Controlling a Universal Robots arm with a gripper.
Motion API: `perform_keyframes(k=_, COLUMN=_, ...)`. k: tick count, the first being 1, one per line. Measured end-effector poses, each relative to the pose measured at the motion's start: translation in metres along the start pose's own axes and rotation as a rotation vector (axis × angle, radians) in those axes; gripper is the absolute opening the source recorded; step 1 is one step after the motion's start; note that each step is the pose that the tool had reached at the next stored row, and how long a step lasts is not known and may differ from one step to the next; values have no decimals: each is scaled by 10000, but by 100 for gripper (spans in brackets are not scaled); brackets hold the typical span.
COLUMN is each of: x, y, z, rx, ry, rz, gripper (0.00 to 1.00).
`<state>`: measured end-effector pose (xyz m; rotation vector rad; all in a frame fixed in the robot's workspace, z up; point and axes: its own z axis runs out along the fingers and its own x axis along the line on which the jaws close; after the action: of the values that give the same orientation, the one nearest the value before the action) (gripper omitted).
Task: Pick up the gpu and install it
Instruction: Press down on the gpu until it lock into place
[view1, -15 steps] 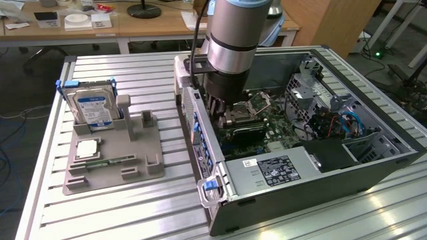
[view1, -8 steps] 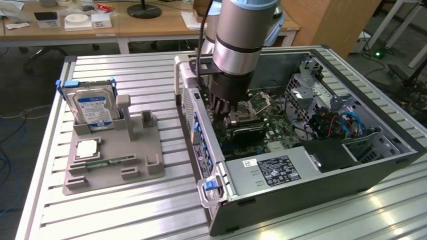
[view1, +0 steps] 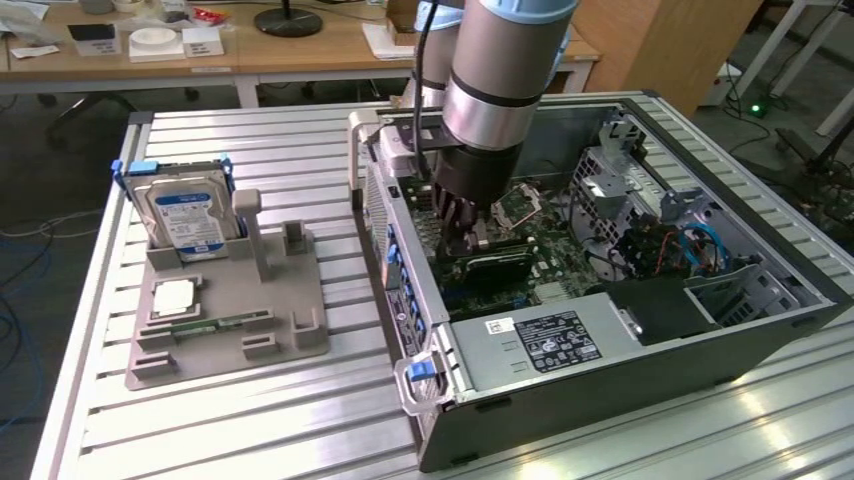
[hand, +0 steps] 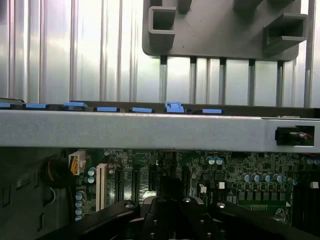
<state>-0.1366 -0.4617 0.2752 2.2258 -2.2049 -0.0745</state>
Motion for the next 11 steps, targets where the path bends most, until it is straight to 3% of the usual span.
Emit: perform_keyframes(k=11, x=-64, y=-61, z=55, rx=-6, ry=8, rz=-245, gripper=11)
